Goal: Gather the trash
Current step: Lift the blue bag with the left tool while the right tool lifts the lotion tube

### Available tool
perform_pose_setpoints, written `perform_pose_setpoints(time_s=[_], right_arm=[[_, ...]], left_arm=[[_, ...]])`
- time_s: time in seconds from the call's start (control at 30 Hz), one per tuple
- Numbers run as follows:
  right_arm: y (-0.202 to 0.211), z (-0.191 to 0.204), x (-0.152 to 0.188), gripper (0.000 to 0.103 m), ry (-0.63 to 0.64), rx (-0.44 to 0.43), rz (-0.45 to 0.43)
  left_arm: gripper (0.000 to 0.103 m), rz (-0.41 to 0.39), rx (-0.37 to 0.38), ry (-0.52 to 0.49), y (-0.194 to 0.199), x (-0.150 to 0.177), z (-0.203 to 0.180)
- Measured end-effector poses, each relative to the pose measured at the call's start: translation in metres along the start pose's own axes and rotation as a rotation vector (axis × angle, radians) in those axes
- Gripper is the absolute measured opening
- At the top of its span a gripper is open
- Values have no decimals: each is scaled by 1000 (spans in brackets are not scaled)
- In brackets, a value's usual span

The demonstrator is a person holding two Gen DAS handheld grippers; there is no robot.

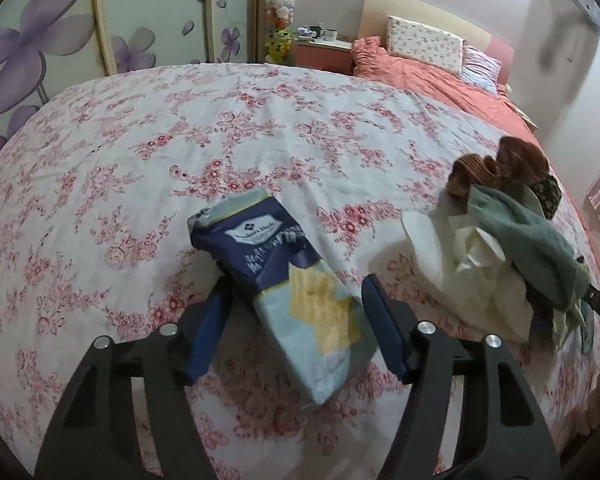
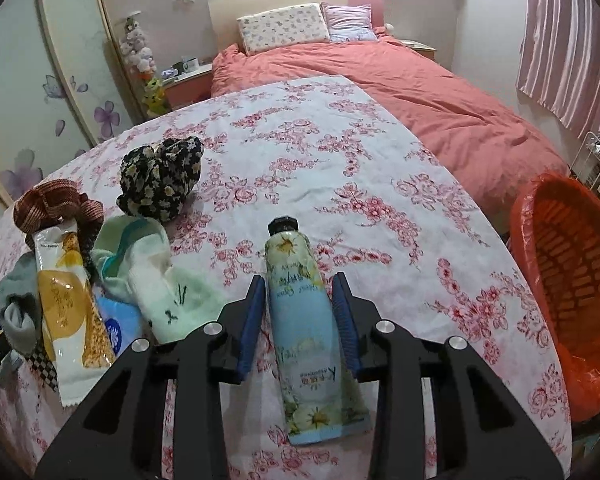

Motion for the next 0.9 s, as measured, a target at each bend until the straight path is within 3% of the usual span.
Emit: perform_pose_setpoints(time_s=[0.3,0.53,0.73,0.9], right_arm=[[0,-5,-2,28,-1,-29,-2],[-3,0,-3,31,22,3,1],[3,-4,0,28,35,-24,-2],[19,-16,4,28,-5,-76,-25]], left_arm=[[45,-23,11,-11,-2,-7,3],[48,-18,-4,1,-7,-11,6],[34,-55,8,-38,-1,-12,2],[34,-102,37,-43,18,-14,3]])
Point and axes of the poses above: each gripper's, at about its wrist camera, not at the fingertips, and y roughly against the way its jaws point, z to its left, x to its underside, the point moved 3 cm from there along -y, roughly the way its jaws point
